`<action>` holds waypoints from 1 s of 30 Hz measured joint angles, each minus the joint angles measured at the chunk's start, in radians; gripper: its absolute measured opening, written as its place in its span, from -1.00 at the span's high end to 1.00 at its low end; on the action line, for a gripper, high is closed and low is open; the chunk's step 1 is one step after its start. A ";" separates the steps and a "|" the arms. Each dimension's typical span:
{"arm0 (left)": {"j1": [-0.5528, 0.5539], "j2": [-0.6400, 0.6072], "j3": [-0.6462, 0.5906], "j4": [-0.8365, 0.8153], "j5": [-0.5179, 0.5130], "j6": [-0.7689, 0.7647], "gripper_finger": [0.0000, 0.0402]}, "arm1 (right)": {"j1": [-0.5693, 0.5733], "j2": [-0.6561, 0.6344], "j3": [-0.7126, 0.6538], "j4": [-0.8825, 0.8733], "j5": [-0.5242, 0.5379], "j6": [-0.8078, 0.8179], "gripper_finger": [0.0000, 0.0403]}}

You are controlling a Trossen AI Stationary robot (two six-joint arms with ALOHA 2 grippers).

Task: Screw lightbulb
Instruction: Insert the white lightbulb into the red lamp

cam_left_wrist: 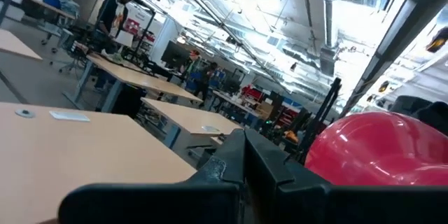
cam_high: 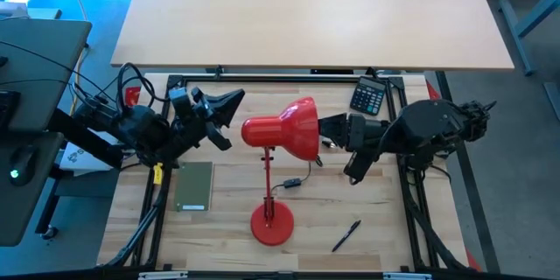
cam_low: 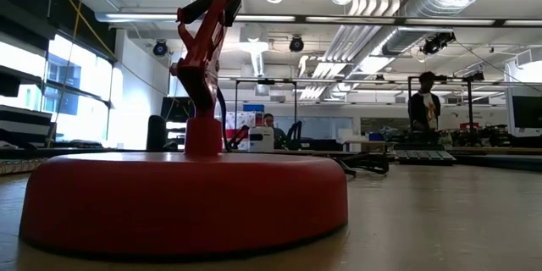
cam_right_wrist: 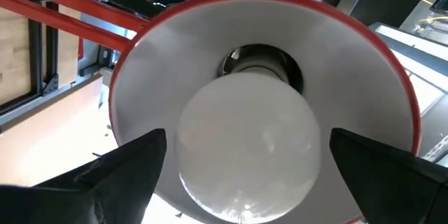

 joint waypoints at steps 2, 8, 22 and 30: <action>0.000 0.000 0.000 -0.001 0.000 -0.006 1.00 | 0.000 0.000 0.000 0.000 0.000 0.022 -0.98; 0.000 0.000 0.000 -0.001 0.000 -0.008 1.00 | 0.002 0.000 0.000 0.000 -0.001 0.101 -0.98; 0.000 0.000 0.000 -0.001 0.003 -0.009 1.00 | 0.002 0.000 0.000 0.000 0.004 0.492 -0.98; 0.000 0.000 0.000 -0.001 0.009 -0.009 1.00 | 0.002 -0.018 0.000 -0.014 -0.034 0.692 -0.98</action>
